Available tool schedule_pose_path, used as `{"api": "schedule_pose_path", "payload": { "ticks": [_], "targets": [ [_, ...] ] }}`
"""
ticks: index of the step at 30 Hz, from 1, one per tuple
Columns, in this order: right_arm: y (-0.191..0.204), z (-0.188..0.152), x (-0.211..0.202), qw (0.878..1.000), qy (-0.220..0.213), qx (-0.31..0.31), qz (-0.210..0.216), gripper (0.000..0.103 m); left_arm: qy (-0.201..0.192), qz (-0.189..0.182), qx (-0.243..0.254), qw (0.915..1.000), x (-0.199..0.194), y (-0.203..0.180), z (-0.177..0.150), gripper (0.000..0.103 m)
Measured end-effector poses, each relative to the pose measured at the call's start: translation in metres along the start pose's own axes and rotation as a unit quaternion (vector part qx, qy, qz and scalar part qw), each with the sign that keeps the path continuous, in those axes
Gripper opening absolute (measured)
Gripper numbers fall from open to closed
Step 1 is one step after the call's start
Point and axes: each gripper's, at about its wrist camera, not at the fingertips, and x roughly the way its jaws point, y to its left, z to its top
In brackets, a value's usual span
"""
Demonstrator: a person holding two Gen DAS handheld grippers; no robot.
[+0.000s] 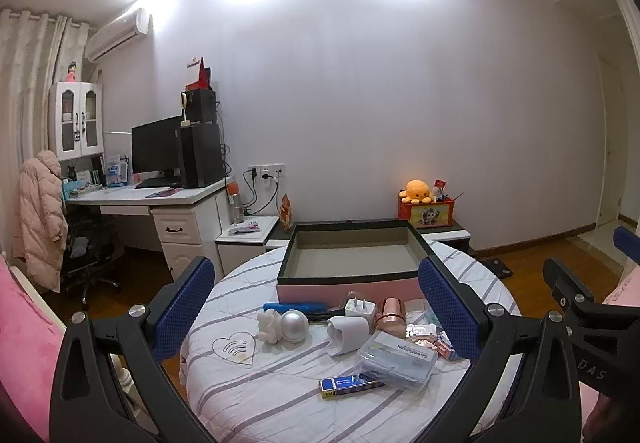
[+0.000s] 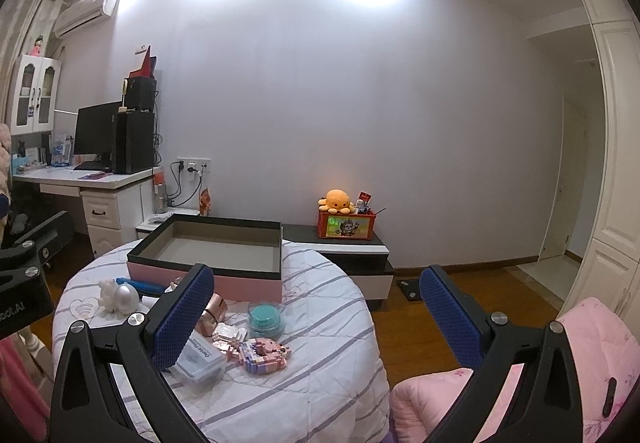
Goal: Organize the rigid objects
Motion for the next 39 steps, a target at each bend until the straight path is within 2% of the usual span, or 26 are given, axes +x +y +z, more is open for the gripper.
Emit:
{"api": "schedule_pose_path", "payload": {
  "ticks": [14, 39],
  "targets": [
    [0.0063, -0.0005, -0.0084, 1.000, -0.014, -0.015, 0.003, 0.103, -0.004, 0.006, -0.012, 0.9999, -0.0034, 0.0065, -0.0017, 0.103],
    [0.0021, -0.0004, -0.0056, 1.000, -0.006, -0.010, -0.004, 0.103, 0.004, -0.004, -0.007, 1.0000, 0.0049, 0.0057, -0.0047, 0.103]
  ]
}}
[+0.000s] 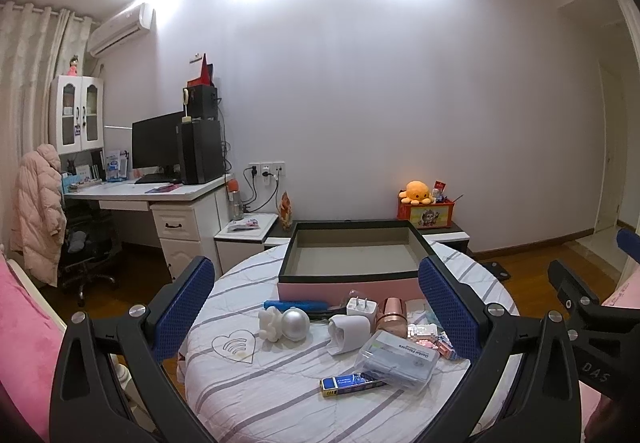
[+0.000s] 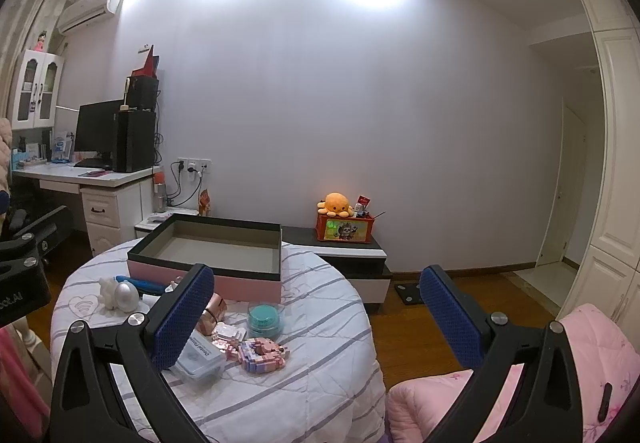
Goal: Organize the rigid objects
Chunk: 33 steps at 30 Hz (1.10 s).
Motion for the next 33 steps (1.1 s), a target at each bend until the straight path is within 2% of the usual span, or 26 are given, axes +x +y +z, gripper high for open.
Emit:
{"api": "schedule_pose_path", "payload": {
  "ticks": [7, 11, 22, 33],
  "targets": [
    [0.000, 0.000, 0.001, 1.000, 0.003, 0.000, -0.001, 0.103, 0.010, -0.001, 0.004, 0.9999, 0.008, -0.003, 0.000, 0.103],
    [0.001, -0.001, 0.009, 1.000, 0.017, -0.005, 0.005, 0.103, 0.034, -0.003, 0.013, 0.9993, 0.017, -0.006, -0.002, 0.103],
    [0.006, -0.020, 0.044, 0.994, 0.099, -0.030, 0.035, 0.103, 0.129, 0.017, 0.035, 0.9908, 0.055, -0.009, -0.027, 0.103],
    [0.021, -0.057, 0.078, 0.977, 0.195, -0.058, 0.064, 0.103, 0.208, 0.022, 0.041, 0.9771, 0.085, 0.004, -0.069, 0.103]
  ]
}}
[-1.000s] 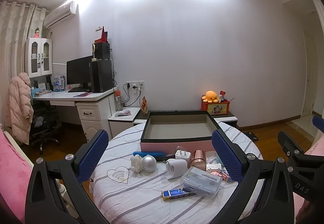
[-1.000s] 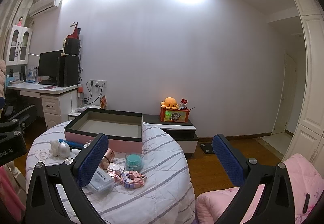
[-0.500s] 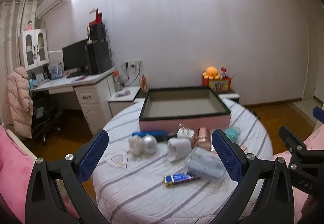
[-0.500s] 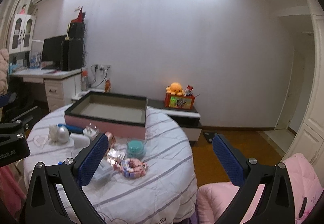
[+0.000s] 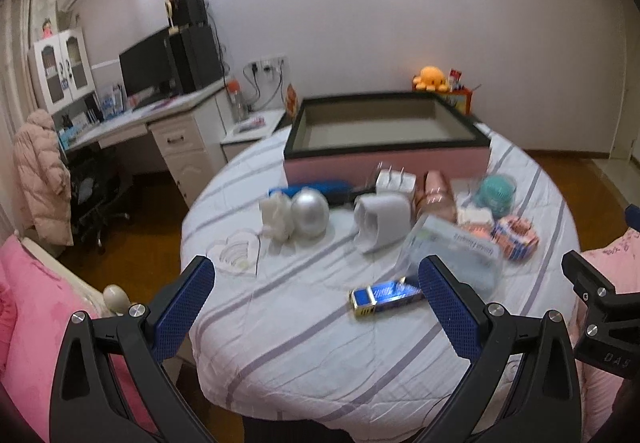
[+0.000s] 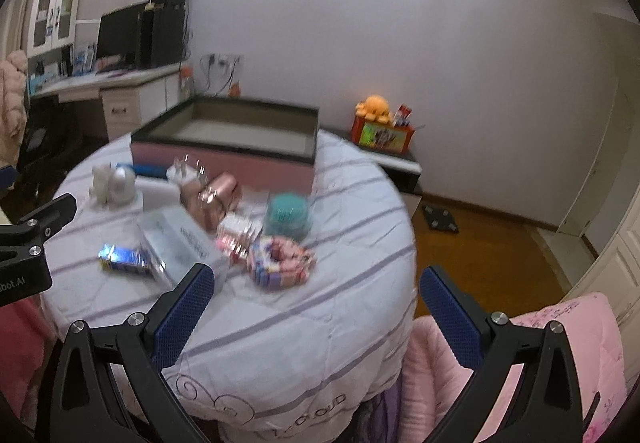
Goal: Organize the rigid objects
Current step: 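Grasp the white astronaut figurine with the left tool while the right tool grasps the dental flosser case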
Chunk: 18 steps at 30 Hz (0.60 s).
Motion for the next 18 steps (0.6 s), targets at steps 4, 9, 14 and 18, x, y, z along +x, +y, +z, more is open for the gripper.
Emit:
{"api": "schedule_pose_path", "payload": {
  "ticks": [4, 9, 14, 18],
  "targets": [
    [0.008, -0.005, 0.012, 1.000, 0.019, -0.008, 0.010, 0.103, 0.022, 0.001, -0.002, 0.9998, 0.013, 0.005, -0.006, 0.103],
    [0.020, -0.001, 0.021, 0.998, 0.030, -0.015, 0.045, 0.103, 0.037, -0.010, -0.010, 0.9992, 0.023, 0.017, -0.007, 0.103],
    [0.043, 0.011, 0.034, 0.996, 0.037, -0.042, 0.069, 0.103, 0.045, -0.006, -0.017, 0.9988, 0.037, 0.032, -0.002, 0.103],
    [0.063, 0.019, 0.052, 0.992, 0.053, -0.059, 0.096, 0.103, 0.064, -0.011, -0.033, 0.9973, 0.053, 0.047, -0.003, 0.103]
  ]
}}
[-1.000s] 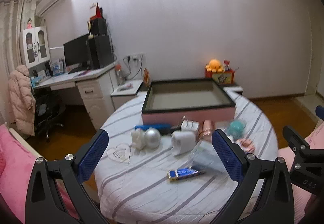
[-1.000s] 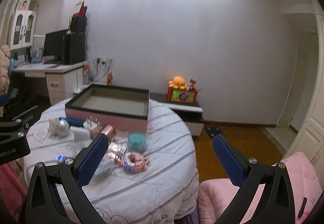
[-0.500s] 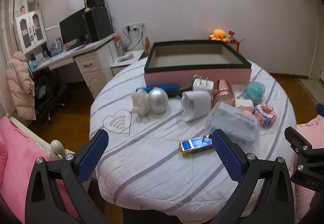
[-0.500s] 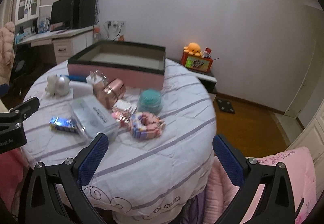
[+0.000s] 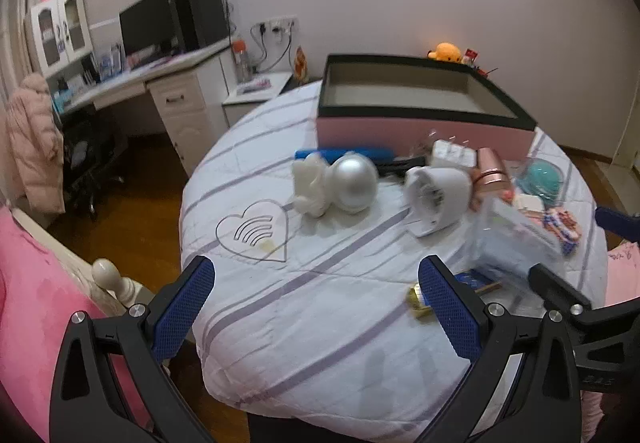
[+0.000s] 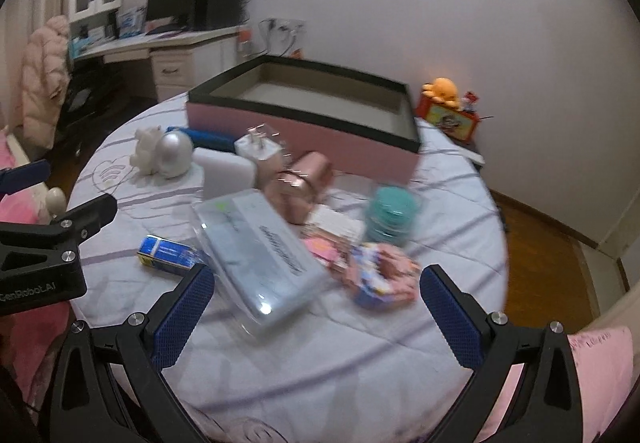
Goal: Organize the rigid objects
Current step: 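Grasp the white astronaut figurine with the left tool while the right tool grasps the dental flosser case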
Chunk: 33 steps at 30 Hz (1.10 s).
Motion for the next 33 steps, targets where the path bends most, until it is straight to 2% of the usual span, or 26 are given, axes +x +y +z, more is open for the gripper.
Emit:
{"api": "schedule_pose_path", "payload": {
  "ticks": [5, 7, 8, 9, 10, 13, 17, 22, 25, 28, 30, 31, 32, 33],
  "targets": [
    [0.015, 0.005, 0.038, 0.999, 0.041, -0.017, 0.024, 0.103, 0.032, 0.012, -0.022, 0.9992, 0.021, 0.019, -0.003, 0.103],
    [0.017, 0.005, 0.049, 0.998, 0.051, -0.008, 0.047, 0.102, 0.043, 0.017, -0.028, 0.9985, 0.028, 0.024, -0.003, 0.103],
    [0.016, 0.006, 0.051, 0.996, 0.049, 0.005, 0.073, 0.093, 0.046, 0.016, -0.030, 0.9984, 0.030, 0.025, -0.003, 0.103],
    [0.014, 0.007, 0.052, 0.995, 0.049, 0.017, 0.088, 0.088, 0.047, 0.013, -0.031, 0.9983, 0.031, 0.026, -0.002, 0.103],
    [0.012, 0.008, 0.052, 0.995, 0.047, 0.025, 0.090, 0.083, 0.047, 0.009, -0.032, 0.9983, 0.033, 0.025, 0.001, 0.103],
    [0.004, 0.011, 0.051, 0.993, 0.043, 0.043, 0.102, 0.077, 0.043, 0.004, -0.025, 0.9987, 0.040, 0.021, 0.009, 0.103],
    [-0.004, 0.014, 0.043, 0.992, 0.032, 0.052, 0.113, 0.075, 0.038, 0.002, -0.014, 0.9992, 0.051, 0.018, 0.023, 0.103],
    [-0.009, 0.020, 0.034, 0.992, 0.015, 0.047, 0.117, 0.074, 0.027, -0.033, 0.005, 0.9991, 0.071, 0.010, 0.043, 0.103],
    [-0.008, 0.024, 0.045, 0.989, 0.030, 0.051, 0.132, 0.074, 0.047, -0.039, 0.015, 0.9980, 0.092, 0.006, 0.050, 0.103],
    [0.002, 0.027, 0.064, 0.988, 0.050, 0.041, 0.138, 0.074, 0.067, -0.061, 0.011, 0.9959, 0.110, 0.004, 0.056, 0.103],
    [0.010, 0.032, 0.066, 0.990, 0.043, 0.021, 0.131, 0.074, 0.073, -0.075, 0.014, 0.9944, 0.119, 0.001, 0.057, 0.103],
    [0.014, 0.033, 0.068, 0.990, 0.044, 0.012, 0.135, 0.074, 0.071, -0.077, 0.021, 0.9943, 0.123, -0.003, 0.057, 0.098],
    [0.017, 0.035, 0.072, 0.989, 0.045, 0.010, 0.138, 0.073, 0.069, -0.066, 0.028, 0.9950, 0.125, -0.006, 0.056, 0.087],
    [0.019, 0.035, 0.078, 0.989, 0.053, 0.009, 0.135, 0.073, 0.063, -0.060, 0.033, 0.9957, 0.125, -0.008, 0.055, 0.084]
  ]
}}
